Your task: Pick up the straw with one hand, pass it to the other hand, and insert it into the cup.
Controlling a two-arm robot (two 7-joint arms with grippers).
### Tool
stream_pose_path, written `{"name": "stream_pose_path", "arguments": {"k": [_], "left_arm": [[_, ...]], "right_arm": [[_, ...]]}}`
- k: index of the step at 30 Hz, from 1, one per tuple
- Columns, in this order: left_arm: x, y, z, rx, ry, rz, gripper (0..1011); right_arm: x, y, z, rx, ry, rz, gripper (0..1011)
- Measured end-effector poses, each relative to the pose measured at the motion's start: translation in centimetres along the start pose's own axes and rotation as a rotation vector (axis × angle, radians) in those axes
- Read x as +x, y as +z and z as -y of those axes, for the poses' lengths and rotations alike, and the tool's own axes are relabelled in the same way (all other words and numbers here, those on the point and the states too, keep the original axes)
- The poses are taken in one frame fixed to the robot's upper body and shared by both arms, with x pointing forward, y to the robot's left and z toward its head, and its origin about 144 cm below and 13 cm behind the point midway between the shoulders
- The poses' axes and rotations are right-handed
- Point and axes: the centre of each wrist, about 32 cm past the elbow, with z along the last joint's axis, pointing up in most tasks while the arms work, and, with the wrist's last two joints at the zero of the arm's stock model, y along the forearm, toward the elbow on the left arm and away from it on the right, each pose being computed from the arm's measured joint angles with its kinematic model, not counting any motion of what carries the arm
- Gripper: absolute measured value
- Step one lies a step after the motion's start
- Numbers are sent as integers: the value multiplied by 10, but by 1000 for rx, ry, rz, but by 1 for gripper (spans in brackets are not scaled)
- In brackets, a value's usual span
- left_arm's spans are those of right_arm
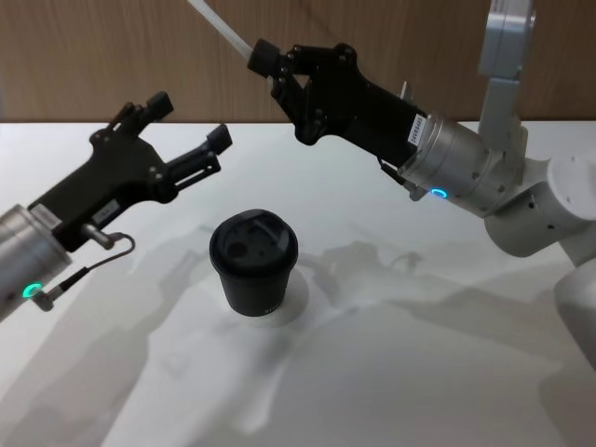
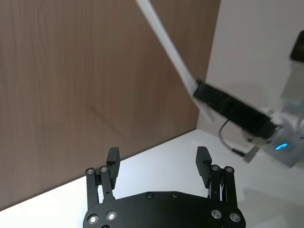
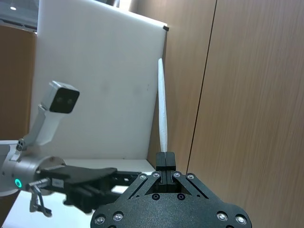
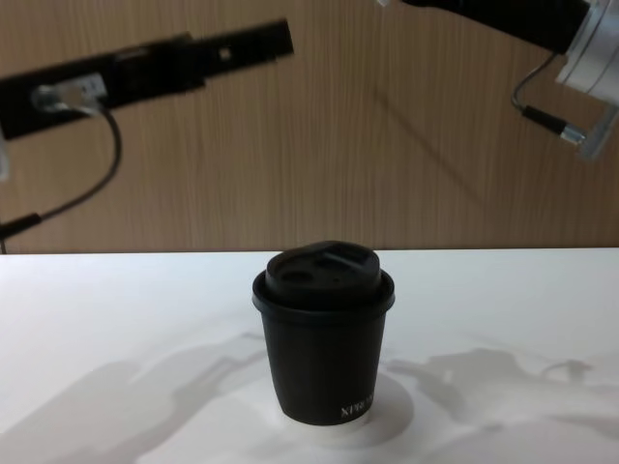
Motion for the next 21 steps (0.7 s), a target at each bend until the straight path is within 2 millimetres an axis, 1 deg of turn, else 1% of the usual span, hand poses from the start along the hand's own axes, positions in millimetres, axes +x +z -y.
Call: {"name": "stream_pose_path", "arguments": {"k": [10,15,21], "left_arm": [[3,8,-19,-92,-48,-97,1003],[6,8,-25,-136,-59,-144,1003],[11,1,-30,-189,-68,-219,1003]], "right_arm": [[0,0,0,0,0,-1,0],[0,0,0,0,0,-1,0],[0,0,0,0,0,-1,0]]}}
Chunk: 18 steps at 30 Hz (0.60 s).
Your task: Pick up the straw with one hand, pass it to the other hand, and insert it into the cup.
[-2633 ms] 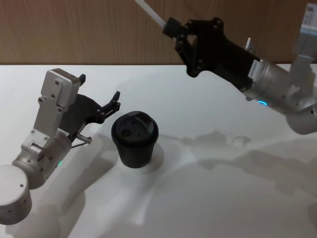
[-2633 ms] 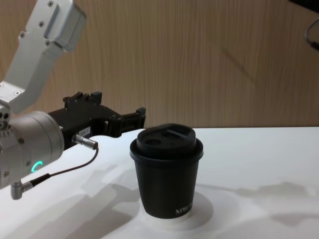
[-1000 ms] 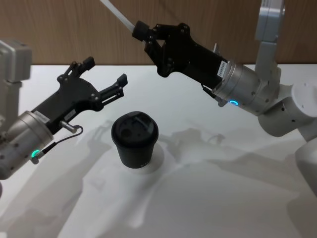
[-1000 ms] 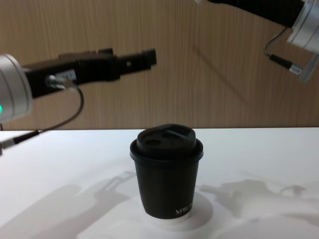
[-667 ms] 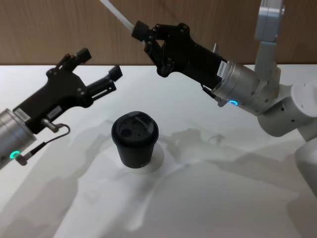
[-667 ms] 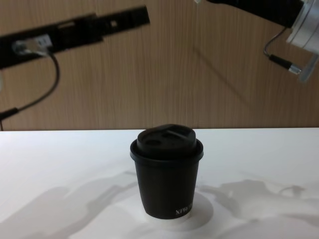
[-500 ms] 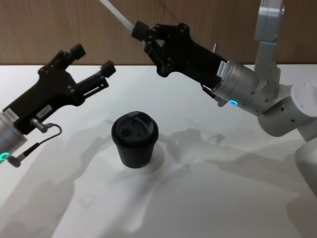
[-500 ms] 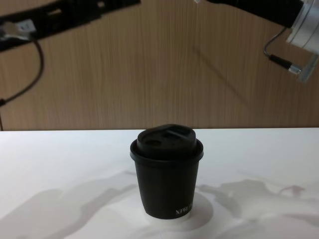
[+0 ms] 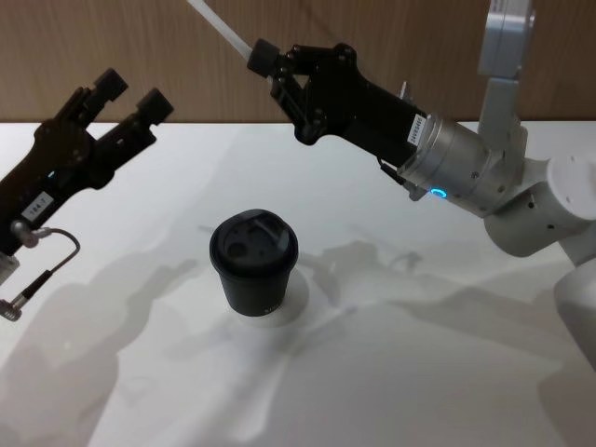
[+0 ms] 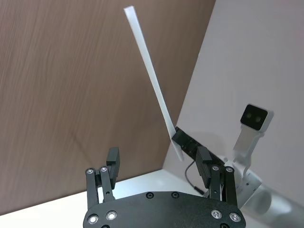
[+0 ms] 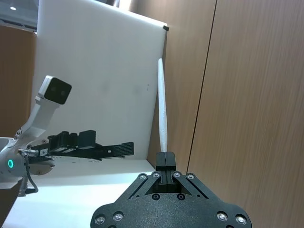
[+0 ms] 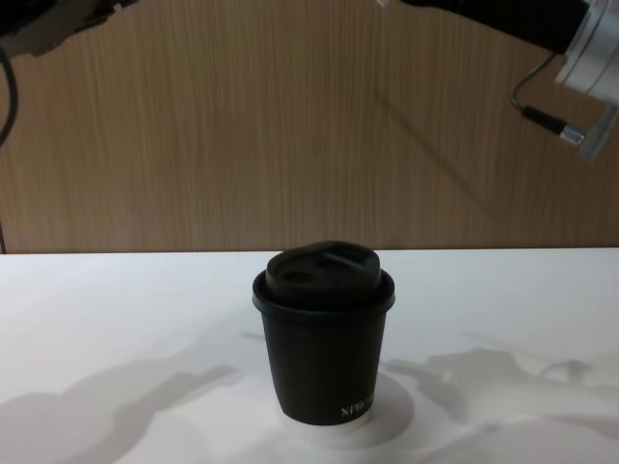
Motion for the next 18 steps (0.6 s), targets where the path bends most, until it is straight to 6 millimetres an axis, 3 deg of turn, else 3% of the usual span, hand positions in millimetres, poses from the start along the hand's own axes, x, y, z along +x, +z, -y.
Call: {"name": "stream_pose_path", "arguments": {"k": [8,18], "left_arm": [[11,-9,1,-47,-35,-105,1003],[27,-22,17,-76,-114,-253,1003]], "right_arm": [[0,0,0,0,0,0,0],[0,0,0,0,0,0,0]]}}
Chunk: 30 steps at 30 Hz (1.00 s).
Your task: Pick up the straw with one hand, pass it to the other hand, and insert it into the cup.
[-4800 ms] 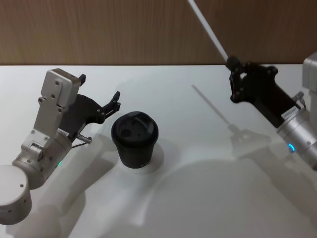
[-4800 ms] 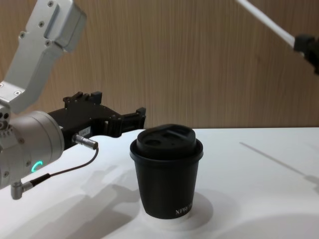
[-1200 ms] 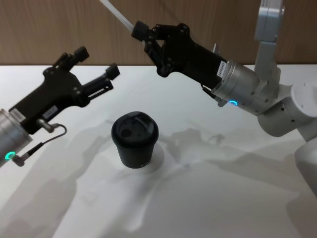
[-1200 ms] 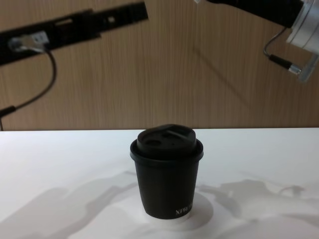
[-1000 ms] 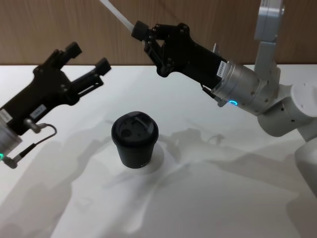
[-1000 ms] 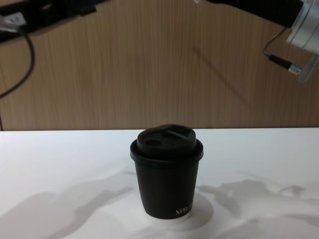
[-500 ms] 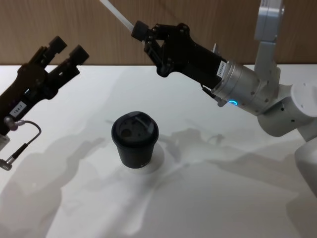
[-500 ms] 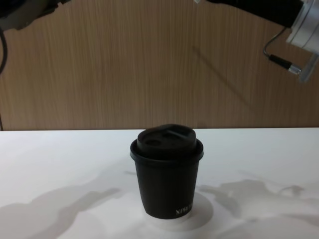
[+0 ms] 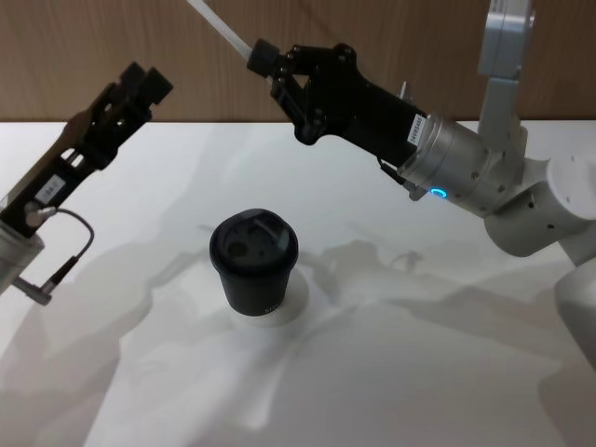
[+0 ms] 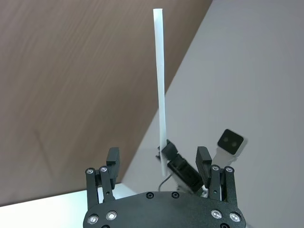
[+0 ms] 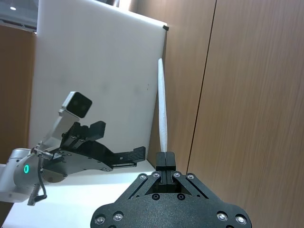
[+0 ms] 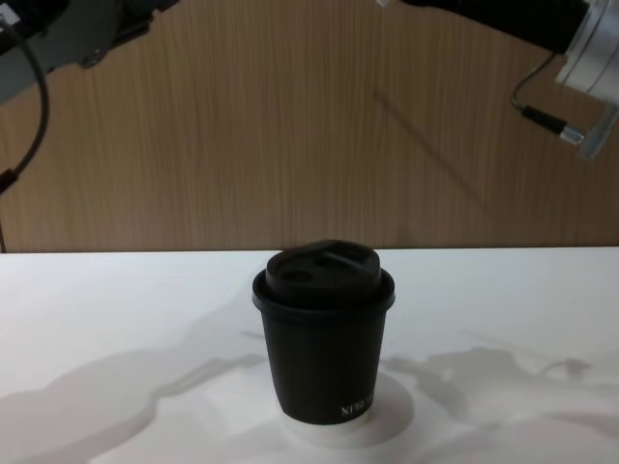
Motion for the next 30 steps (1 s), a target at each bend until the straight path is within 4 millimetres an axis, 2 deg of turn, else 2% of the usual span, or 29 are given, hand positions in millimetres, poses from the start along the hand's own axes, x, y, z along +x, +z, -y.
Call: {"name": "stream_pose_path", "arguments": {"k": [15,30], "left_arm": [[19,-8,26,-31,-111,-134,1003],[23,-4,44,-54,-196,-149,1003]], "right_arm": [[0,0,0,0,0,0,0],[0,0,0,0,0,0,0]]}}
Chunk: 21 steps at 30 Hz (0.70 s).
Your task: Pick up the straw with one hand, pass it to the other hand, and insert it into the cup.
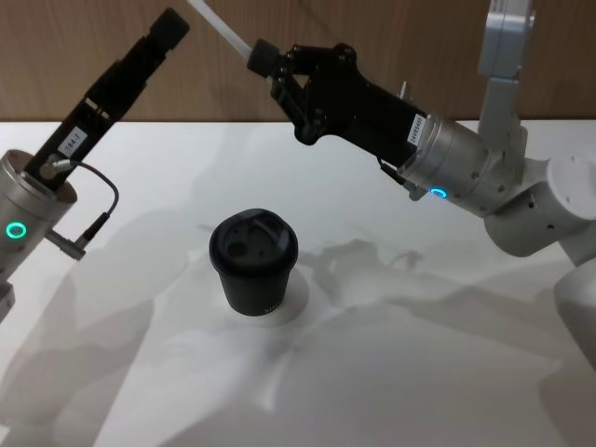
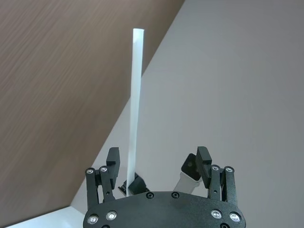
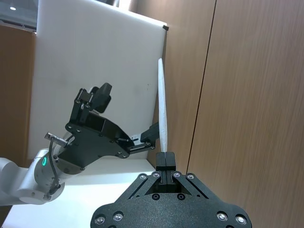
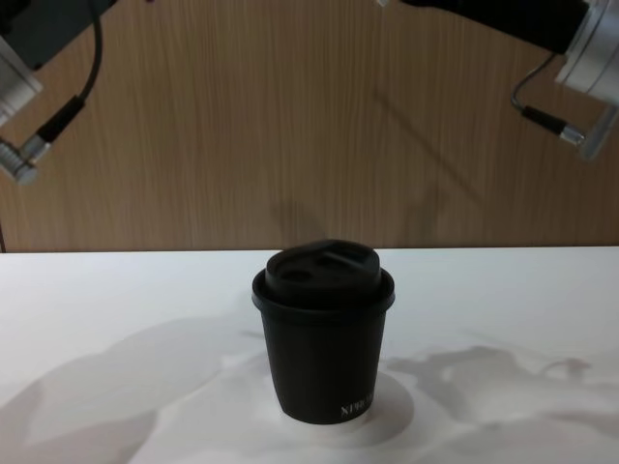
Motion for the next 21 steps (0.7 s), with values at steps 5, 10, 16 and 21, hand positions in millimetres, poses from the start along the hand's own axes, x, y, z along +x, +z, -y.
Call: {"name": "stream_pose_path", "arguments": {"k": [5,10,16,21], "left_arm": [[1,2,5,2,-16,7,1003],[3,5,9,2,-25,16,1003],[6,7,13,2,-26,25,1003],[9,9,14,2,-23,31,1003]], "right_arm": [[0,0,0,0,0,0,0],[0,0,0,0,0,0,0],[0,0,0,0,0,0,0],[0,0,0,0,0,0,0]]}}
